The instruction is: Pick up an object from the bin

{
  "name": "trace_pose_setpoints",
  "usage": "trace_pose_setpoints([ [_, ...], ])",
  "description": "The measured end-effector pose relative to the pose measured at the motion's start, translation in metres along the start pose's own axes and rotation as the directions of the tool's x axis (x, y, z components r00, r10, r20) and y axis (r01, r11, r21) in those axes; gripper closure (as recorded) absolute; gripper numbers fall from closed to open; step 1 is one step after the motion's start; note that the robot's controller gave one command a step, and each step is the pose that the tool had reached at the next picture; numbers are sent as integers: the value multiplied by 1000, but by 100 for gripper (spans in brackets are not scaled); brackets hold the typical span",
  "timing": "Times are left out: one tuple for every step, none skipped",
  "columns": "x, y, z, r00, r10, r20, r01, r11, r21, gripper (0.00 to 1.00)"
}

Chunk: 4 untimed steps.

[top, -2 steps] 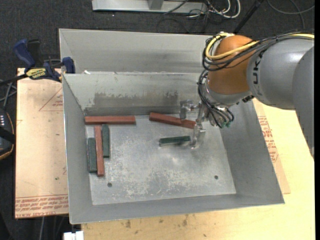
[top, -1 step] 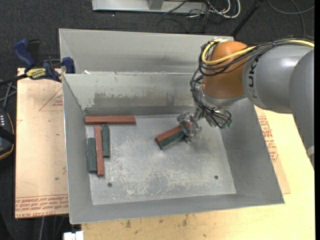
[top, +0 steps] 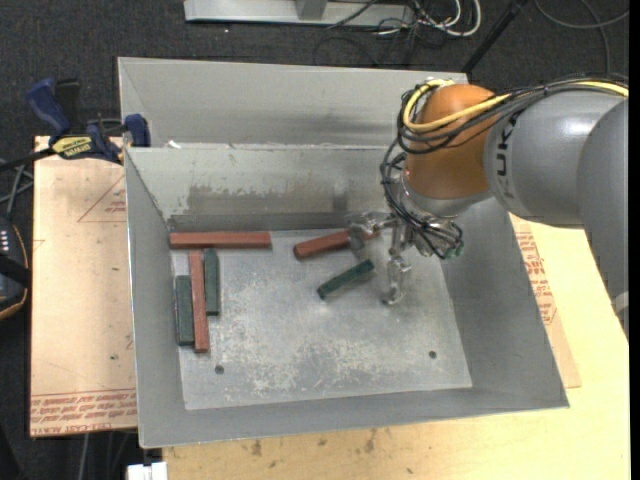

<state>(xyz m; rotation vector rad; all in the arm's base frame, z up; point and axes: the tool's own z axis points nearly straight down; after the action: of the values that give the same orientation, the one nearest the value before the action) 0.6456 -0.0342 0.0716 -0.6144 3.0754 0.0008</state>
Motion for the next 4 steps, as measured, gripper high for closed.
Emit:
trace_pose_setpoints([
  [0, 0, 0, 1000, 0, -1, 0, 1000, 0, 100],
  [0, 0, 0, 1000, 0, -1, 0, 1000, 0, 100],
  [1, 2, -5, 1000, 1, -7, -1, 1000, -2, 100],
  [22, 7, -27, 999, -35, 6, 35, 999, 4, 100],
])
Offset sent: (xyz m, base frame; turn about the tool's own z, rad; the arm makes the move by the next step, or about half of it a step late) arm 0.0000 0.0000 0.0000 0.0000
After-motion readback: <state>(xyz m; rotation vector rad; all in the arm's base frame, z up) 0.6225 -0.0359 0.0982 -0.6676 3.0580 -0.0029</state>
